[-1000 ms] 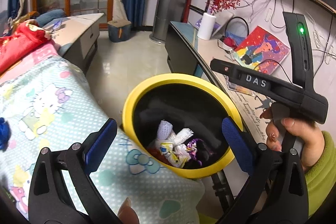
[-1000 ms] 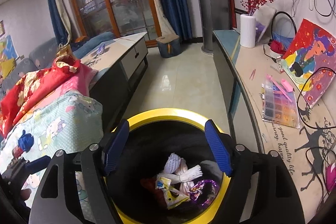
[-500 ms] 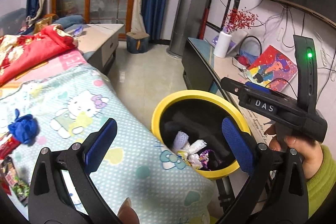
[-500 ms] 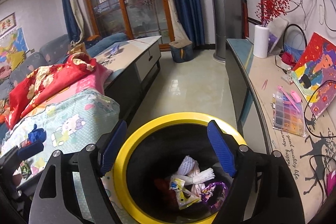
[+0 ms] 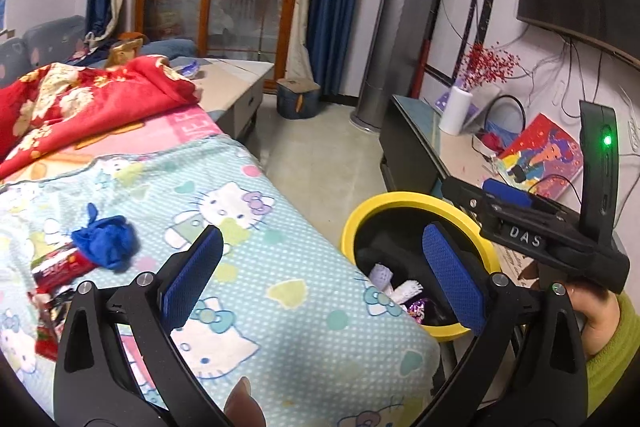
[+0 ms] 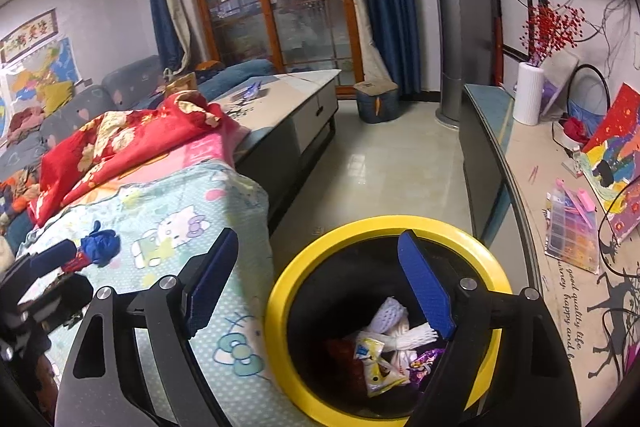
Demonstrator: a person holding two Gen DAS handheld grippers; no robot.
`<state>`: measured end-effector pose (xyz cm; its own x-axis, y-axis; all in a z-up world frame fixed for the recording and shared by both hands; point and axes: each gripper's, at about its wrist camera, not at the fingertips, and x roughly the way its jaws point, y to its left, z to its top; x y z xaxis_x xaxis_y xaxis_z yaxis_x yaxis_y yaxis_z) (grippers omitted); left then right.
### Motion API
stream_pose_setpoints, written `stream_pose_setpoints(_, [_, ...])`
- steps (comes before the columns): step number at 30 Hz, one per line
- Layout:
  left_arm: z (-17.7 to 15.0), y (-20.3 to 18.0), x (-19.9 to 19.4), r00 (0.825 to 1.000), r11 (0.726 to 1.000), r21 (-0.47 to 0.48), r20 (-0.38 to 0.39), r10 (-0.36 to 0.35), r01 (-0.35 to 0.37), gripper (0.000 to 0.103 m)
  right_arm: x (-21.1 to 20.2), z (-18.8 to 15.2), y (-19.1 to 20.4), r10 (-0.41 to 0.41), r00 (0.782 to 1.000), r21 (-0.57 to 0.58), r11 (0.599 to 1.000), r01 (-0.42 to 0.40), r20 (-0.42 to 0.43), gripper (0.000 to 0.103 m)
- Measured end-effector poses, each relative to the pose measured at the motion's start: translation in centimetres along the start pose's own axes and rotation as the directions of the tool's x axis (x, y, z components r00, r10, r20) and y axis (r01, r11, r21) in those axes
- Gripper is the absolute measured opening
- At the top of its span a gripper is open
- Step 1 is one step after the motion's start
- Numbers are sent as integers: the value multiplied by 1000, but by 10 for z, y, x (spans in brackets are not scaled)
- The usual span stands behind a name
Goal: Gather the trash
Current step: 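Move both grippers back toward the remaining wrappers on the bed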
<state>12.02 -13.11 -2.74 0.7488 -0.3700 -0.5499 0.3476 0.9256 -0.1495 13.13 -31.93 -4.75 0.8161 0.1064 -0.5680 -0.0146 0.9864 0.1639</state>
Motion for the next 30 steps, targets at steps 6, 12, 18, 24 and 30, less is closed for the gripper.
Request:
stream_pose_setpoints(6, [1,17,-10,999,999,-29,17,29,-29,92,-3,-1,15,26,1000,-28,999,-26,4,80])
stream_pose_setpoints(12, [0,32,-19,997,996,-49,34,76,-74,92,-5,-3,32,57,998,-57,997,-57,1,80])
stream_pose_setpoints(18, [1,46,-30,991,990,-63,51,127,-124,92,-5,-7,53,97,995,-92,991,-97,-9,80])
stream_pose_setpoints(24, [0,65,-41,983,982,-94,58,172,-166,92,-5,-12,80,141,990,-130,981,-143,-26,80])
stream_pose_setpoints(30, [-1,83,-53,975,971,-124,65,213,-204,92,-3,-20,107,189,980,-169,966,-196,-56,80])
